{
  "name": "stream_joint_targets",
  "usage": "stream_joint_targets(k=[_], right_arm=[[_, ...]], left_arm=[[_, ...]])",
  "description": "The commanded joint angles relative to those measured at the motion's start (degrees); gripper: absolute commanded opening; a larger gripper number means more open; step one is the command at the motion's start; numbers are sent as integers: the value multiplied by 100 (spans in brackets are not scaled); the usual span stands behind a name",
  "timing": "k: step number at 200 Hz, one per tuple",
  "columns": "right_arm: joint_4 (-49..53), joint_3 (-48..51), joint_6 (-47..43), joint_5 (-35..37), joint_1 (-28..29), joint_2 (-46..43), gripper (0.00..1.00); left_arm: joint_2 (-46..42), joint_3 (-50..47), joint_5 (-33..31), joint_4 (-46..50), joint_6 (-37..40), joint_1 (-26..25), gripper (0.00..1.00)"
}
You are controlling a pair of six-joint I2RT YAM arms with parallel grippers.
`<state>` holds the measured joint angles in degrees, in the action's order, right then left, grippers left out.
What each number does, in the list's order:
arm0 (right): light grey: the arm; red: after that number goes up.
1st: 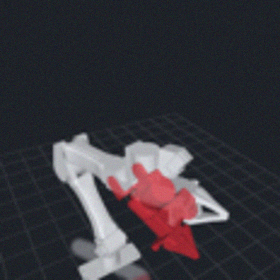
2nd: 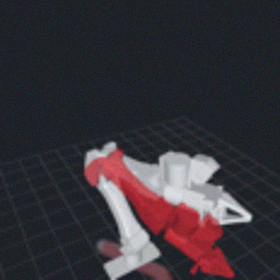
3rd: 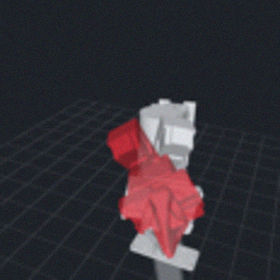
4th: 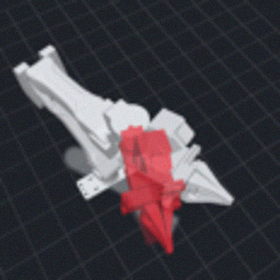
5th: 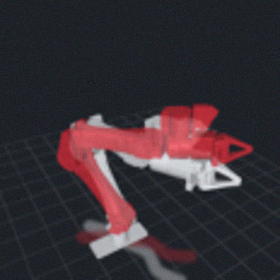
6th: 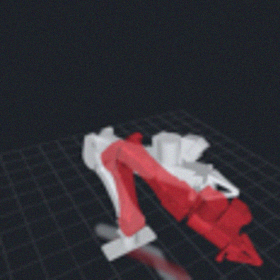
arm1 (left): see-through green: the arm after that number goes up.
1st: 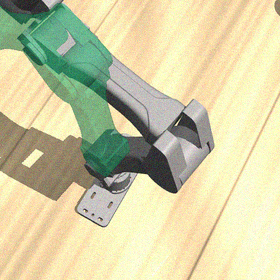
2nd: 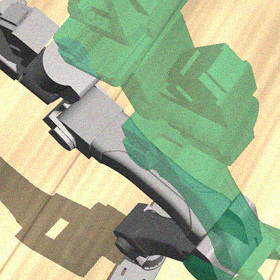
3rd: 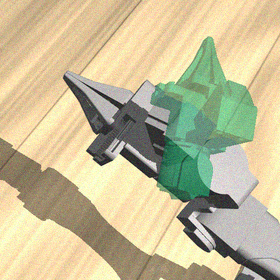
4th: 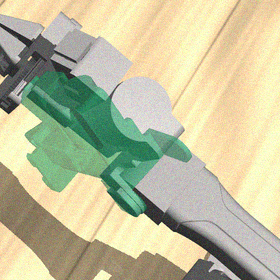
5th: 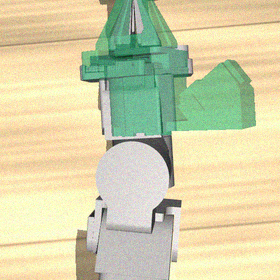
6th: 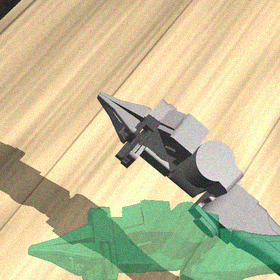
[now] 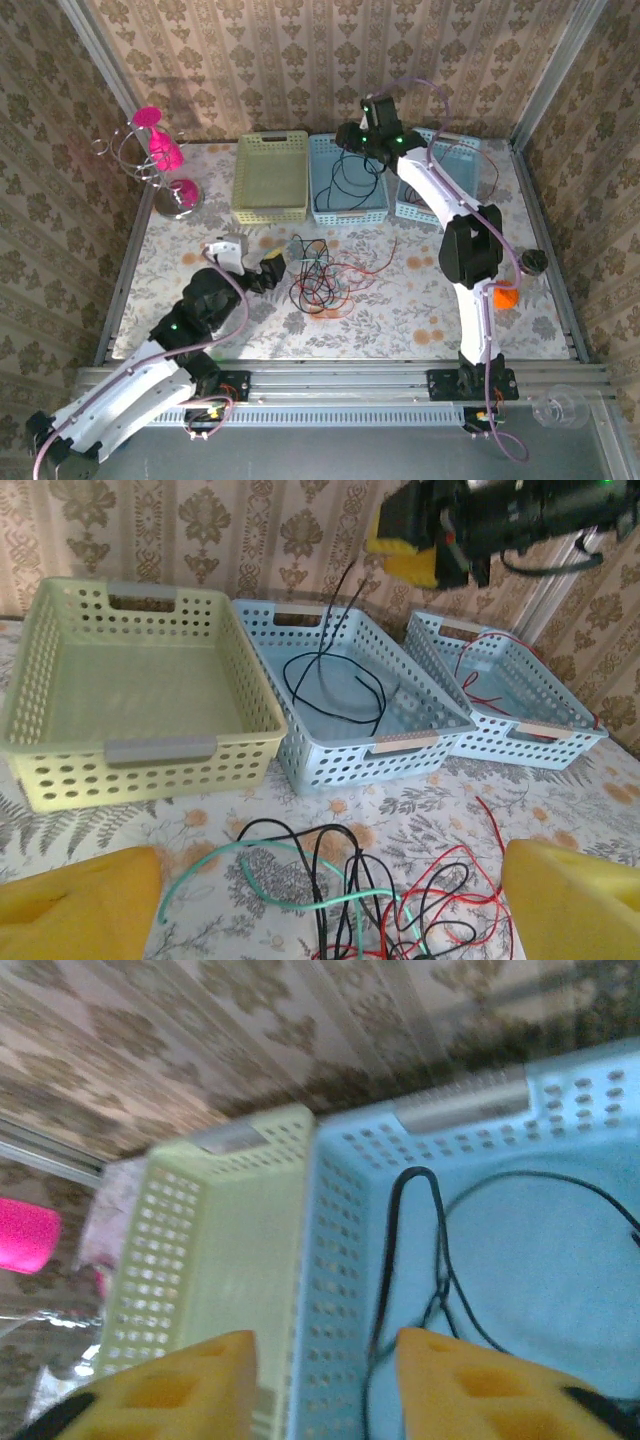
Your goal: Untangle the cables
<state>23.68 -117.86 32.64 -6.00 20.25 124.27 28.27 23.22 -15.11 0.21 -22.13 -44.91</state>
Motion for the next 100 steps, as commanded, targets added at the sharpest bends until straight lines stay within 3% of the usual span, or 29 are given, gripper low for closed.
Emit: stream_joint_targets(k=[1, 65, 100], right_arm=[[189, 352, -87, 336, 91, -369, 51], [-723, 3535, -485, 1175, 616, -3153, 55], [-1166, 5729, -728, 1460, 1531, -4731, 45]], left_arm=[[-226, -115, -165, 814, -340, 27, 88], [81, -200, -59, 867, -1001, 18, 86], [59, -576, -242, 952, -1710, 18, 82]])
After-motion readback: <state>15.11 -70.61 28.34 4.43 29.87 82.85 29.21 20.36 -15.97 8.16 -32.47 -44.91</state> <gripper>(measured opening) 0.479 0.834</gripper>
